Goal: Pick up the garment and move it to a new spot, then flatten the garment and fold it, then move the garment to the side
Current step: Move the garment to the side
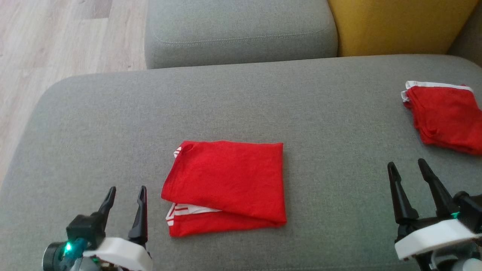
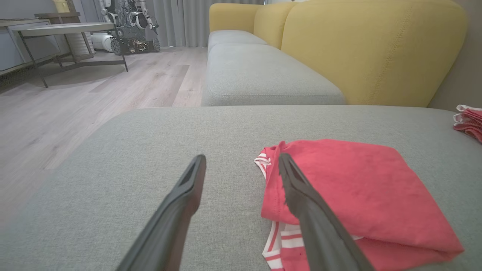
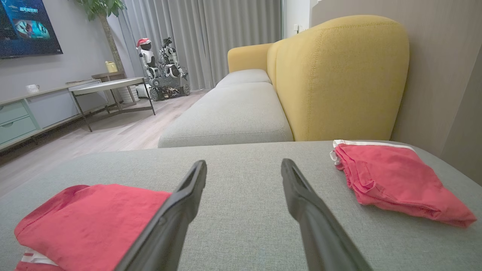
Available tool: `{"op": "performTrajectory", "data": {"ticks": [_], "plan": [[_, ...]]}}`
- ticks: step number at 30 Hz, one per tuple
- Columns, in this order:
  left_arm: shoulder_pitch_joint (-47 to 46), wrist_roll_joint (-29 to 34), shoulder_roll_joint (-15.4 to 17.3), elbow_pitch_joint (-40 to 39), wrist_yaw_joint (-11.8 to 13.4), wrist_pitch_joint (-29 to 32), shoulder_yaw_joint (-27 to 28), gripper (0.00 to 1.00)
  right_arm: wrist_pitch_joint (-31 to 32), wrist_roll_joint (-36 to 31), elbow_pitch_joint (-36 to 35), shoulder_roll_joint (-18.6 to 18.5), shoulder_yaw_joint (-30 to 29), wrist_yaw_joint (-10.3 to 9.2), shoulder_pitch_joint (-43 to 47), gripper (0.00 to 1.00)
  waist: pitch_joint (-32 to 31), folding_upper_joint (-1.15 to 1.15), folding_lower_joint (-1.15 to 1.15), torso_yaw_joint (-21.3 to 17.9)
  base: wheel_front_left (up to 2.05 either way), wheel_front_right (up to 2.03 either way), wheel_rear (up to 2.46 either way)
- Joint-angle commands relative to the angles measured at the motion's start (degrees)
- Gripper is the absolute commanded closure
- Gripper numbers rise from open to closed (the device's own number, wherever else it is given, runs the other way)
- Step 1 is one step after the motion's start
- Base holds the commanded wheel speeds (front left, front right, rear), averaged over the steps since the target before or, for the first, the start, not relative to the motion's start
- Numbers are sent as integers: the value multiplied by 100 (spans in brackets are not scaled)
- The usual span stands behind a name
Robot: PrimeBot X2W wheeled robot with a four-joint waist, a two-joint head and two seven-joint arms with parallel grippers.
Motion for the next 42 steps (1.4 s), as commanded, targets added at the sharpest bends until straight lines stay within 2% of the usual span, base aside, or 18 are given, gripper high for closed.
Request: {"op": "performTrajectory", "data": {"ticks": [1, 7, 13, 26, 37, 38, 39, 40, 42], "plan": [[-269, -18, 114, -184, 37, -17, 215, 0, 0, -44, -222, -69, 63, -4, -176, 0, 2, 0, 0, 5, 0, 0, 0], [-322, 34, 152, -234, 77, -17, 184, 0, 24, -52, -176, -62, 32, -4, -187, 0, 37, 0, 0, 96, 0, 0, 0], [-555, 102, 172, -313, 63, -19, 107, 0, 119, 45, 220, 2, 175, -4, -380, 0, 178, 0, 0, 437, 0, 0, 0], [-1203, 112, -22, -139, -33, -290, -86, 0, 267, 580, 2089, 13, 1247, -4, -1318, 0, 750, 0, 0, 1429, 0, 0, 0], [-1392, 73, -163, 12, -20, -519, -105, 0, 622, 1337, 3502, 54, 1737, -4, -1977, 0, 925, 0, 0, 1688, 0, 0, 0], [-1395, 74, -170, 13, -17, -536, -105, 0, 661, 1401, 3574, 41, 1794, -4, -2025, 47, 930, 0, 0, 1689, 0, 0, 0], [-1395, 76, -175, 14, -12, -552, -103, 0, 683, 1460, 3616, 25, 1851, -4, -2070, 84, 933, 0, 0, 1683, 0, 0, 0], [-1391, 75, -180, 8, -8, -568, -97, 0, 670, 1504, 3635, 0, 1889, -4, -2114, 100, 934, 0, 0, 1672, 0, 0, 0], [-1381, 79, -188, -13, 2, -598, -83, 0, 595, 1545, 3639, -86, 1954, -4, -2190, 100, 933, 0, 0, 1637, 0, 0, 0]]}}
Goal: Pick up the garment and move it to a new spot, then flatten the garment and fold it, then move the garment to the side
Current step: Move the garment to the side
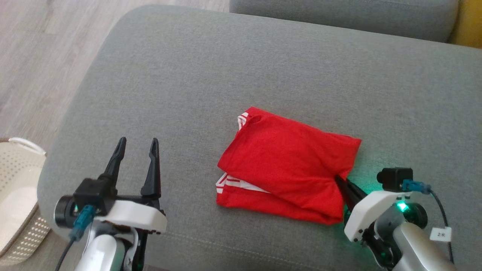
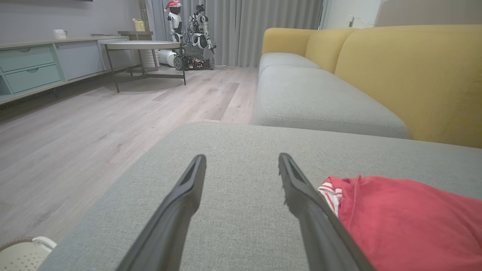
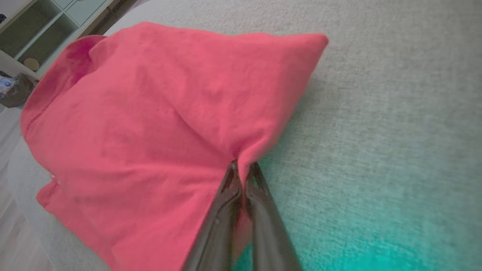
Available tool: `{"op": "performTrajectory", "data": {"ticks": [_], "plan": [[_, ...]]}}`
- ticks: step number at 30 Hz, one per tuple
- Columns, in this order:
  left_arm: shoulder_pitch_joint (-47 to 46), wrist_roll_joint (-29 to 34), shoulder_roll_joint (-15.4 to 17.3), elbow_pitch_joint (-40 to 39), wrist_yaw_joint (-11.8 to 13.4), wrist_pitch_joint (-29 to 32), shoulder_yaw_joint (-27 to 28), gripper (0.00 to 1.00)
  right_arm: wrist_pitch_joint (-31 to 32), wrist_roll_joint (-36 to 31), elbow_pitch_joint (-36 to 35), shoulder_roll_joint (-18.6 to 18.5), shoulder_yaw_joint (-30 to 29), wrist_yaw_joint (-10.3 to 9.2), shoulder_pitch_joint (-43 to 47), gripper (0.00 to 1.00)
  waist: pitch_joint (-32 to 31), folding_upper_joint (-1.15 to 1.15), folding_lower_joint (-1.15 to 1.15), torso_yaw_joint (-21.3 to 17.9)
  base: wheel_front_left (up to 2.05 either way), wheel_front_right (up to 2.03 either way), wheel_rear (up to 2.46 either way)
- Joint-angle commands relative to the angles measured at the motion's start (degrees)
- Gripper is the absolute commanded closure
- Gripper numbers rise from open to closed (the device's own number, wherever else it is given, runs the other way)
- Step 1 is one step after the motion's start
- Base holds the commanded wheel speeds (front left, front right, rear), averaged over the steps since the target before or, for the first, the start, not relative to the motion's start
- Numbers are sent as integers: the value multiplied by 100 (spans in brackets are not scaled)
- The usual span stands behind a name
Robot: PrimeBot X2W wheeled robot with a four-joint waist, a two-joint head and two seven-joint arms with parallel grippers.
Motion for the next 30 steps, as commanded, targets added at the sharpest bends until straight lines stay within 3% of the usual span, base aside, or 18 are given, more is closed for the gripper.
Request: {"op": "performTrajectory", "data": {"ticks": [1, 10, 17, 23, 30], "plan": [[-271, -8, 33, -219, 30, -64, 211, 0, -82, 6, -101, -110, 189, -4, -99, 100, -6, 0, 0, -53, 0, 0, 0], [-235, 104, 56, -404, 40, -131, 261, 0, -261, -270, -633, -875, 250, -4, -299, 100, -9, 0, 0, -749, 0, 0, 0], [-367, 164, 49, -472, -29, -138, 190, 0, -31, -383, -959, -1764, -232, -4, -680, 100, 191, 0, 0, -1470, 0, 0, 0], [-710, 248, 35, -486, -129, -140, 67, 0, -3, -233, -918, -2567, -767, -4, -1279, 100, 563, 0, 0, -1758, 0, 0, 0], [-1007, 302, 33, -457, -206, -141, -15, 0, -175, -50, -487, -2815, -1083, -4, -2115, 100, 1033, 0, 0, -1856, 0, 0, 0]]}}
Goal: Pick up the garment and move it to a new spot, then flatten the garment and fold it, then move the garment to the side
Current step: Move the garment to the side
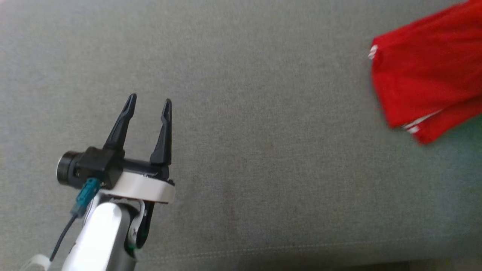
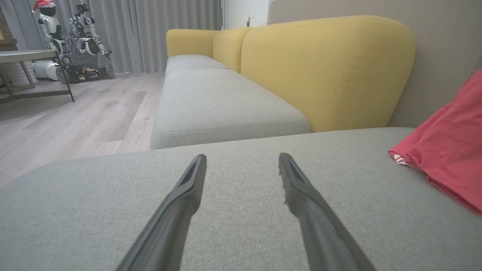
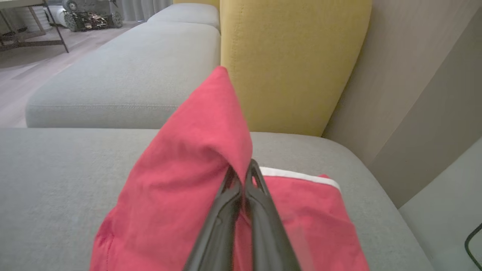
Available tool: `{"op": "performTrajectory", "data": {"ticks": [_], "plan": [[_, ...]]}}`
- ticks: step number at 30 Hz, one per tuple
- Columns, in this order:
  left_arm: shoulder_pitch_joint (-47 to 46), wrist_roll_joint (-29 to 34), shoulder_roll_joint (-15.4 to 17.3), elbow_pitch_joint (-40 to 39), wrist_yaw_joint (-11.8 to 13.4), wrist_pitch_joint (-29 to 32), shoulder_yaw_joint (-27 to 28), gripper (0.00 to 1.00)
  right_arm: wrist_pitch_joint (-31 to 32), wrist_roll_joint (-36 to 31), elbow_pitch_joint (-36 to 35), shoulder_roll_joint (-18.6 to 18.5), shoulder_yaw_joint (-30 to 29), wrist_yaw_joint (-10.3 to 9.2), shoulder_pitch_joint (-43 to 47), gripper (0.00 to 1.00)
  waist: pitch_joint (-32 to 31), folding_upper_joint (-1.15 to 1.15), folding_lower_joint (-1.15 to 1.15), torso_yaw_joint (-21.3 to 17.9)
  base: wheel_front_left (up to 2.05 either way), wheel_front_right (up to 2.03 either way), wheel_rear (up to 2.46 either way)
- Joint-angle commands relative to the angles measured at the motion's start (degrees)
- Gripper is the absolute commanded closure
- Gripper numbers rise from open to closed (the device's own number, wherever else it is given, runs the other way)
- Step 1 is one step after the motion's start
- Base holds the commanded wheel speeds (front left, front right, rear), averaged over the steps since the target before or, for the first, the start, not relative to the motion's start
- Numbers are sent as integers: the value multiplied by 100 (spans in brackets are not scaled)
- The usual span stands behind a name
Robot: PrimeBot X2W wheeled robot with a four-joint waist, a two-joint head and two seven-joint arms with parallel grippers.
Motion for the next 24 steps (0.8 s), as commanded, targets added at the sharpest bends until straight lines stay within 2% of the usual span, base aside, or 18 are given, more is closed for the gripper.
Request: {"op": "performTrajectory", "data": {"ticks": [1, 10, 21, 22, 23, 24], "plan": [[-260, 46, 54, -174, -5, -67, 160, 0, -86, 47, -112, -297, -49, -4, -138, 100, 221, 0, -1, -54, 0, 0, 0], [-517, 112, 92, -169, -35, -68, 128, 0, -217, 83, 433, -629, -505, -4, -576, 100, 751, 0, -1, -176, 0, 0, 0], [-668, 143, 194, -130, -96, -64, 85, 0, -38, -63, 671, -514, -718, -4, -612, 100, 952, 0, -1, -502, 0, 0, 0], [-680, 147, 201, -128, -97, -57, 77, 0, -26, -93, 682, -500, -726, -4, -637, 82, 963, 0, -1, -514, 0, 0, 0], [-691, 148, 205, -128, -97, -51, 69, 0, -27, -134, 687, -490, -727, -4, -659, 58, 971, 0, -1, -524, 0, 0, 0], [-701, 152, 209, -131, -93, -44, 62, 0, -15, -163, 691, -467, -727, -4, -682, 51, 981, 0, -1, -535, 0, 0, 0]]}}
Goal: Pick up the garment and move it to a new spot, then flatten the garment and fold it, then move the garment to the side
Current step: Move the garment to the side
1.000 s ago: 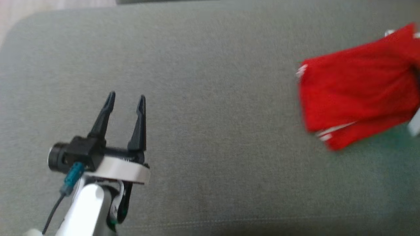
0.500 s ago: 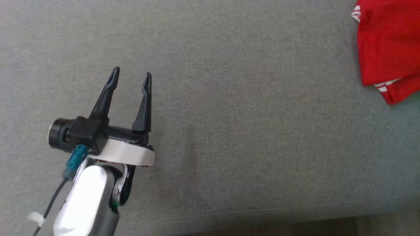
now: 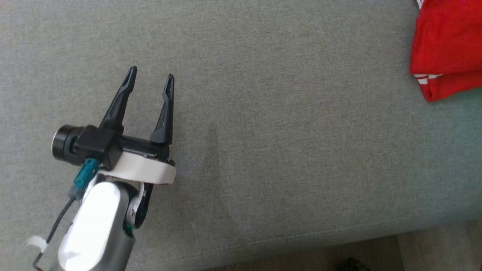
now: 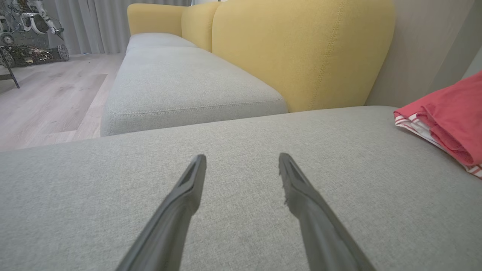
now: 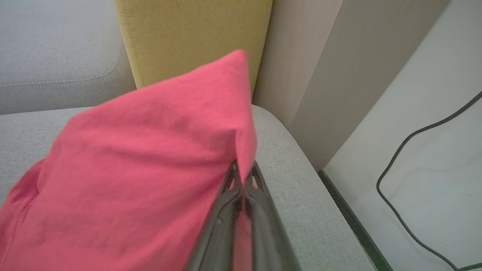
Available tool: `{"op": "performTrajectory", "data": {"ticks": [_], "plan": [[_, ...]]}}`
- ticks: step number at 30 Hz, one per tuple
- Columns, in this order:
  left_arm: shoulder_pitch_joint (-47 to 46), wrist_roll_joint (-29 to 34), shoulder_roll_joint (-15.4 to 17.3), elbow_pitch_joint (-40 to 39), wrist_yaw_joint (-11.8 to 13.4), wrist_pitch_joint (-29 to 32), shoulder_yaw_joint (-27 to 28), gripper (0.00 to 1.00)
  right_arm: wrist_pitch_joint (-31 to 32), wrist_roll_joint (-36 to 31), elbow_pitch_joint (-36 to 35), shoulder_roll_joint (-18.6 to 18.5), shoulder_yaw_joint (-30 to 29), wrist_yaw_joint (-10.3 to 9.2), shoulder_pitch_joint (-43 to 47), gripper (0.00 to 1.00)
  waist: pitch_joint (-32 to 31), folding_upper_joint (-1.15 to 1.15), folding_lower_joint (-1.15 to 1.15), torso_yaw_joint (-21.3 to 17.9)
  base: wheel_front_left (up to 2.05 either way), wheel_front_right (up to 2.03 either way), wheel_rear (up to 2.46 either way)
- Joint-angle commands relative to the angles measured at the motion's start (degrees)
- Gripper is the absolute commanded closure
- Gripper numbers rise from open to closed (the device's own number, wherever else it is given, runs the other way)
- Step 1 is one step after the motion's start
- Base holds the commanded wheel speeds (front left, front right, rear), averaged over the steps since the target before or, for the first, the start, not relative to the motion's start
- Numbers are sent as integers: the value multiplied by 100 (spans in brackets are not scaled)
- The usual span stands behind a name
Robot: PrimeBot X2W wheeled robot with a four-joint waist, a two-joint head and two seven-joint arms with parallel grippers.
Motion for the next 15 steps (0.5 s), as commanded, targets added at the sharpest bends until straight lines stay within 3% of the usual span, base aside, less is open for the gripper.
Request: {"op": "performTrajectory", "data": {"ticks": [1, 3, 4, 15], "plan": [[-151, 53, 135, -163, 10, -40, 156, 0, 0, -63, -142, -149, -27, -4, -86, 36, 19, 0, 0, -23, 0, 0, 0], [-160, 54, 141, -162, 18, -31, 145, 0, -26, -105, -165, -92, -37, -4, -130, 4, 27, 0, 0, -38, 0, 0, 0], [-164, 51, 143, -160, 21, -26, 141, 0, -16, -124, -163, -62, -39, -4, -142, 0, 30, 0, 0, -43, 0, 0, 0], [-133, -39, 171, -53, 41, -30, 149, 0, -299, -426, -331, 290, -45, -4, -67, 0, -128, 0, 0, -33, 0, 0, 0]]}}
